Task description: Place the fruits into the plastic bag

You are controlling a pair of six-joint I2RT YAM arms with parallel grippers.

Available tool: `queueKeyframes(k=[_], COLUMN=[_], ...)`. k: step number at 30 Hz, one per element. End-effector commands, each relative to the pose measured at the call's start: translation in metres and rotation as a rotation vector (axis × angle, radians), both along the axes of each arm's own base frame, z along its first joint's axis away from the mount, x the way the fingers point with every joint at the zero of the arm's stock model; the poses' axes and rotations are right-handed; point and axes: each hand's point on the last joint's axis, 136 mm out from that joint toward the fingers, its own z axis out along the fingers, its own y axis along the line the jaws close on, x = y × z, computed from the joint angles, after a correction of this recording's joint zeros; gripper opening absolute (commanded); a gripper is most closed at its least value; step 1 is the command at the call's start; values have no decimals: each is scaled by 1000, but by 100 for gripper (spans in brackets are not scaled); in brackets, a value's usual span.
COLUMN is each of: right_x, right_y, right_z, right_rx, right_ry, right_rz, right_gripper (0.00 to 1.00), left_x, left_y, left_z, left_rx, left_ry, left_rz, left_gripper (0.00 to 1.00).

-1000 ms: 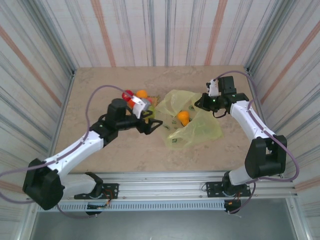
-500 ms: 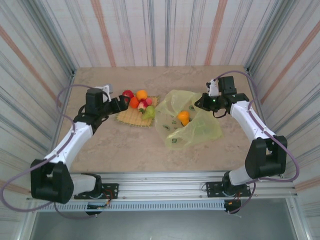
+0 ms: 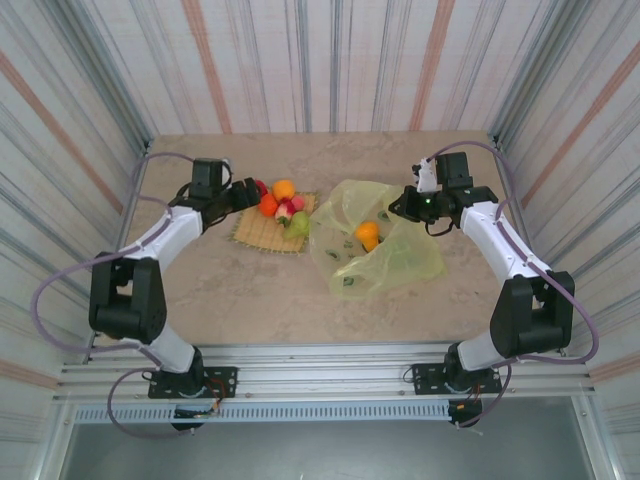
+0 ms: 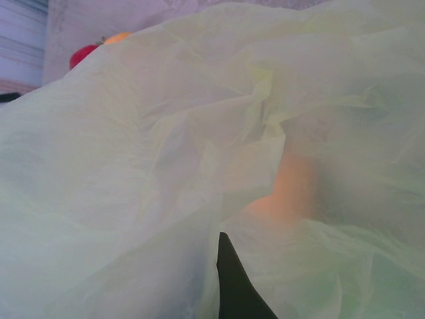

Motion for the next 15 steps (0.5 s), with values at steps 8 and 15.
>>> queueKeyframes(k=[8,15], right_x=[-4,-3], right_y=[5,5], right_z=[11,13], right_rx=[5,0], right_ry=[-32,-35], right_rz=[38,40], right_gripper=[0,0], left_x=[50,68], left_y=[-1,1], left_z=[-30,-50], left_rx=[53,96], left_ry=[67,109], left_rz=[-35,-35], left_gripper=[93,94])
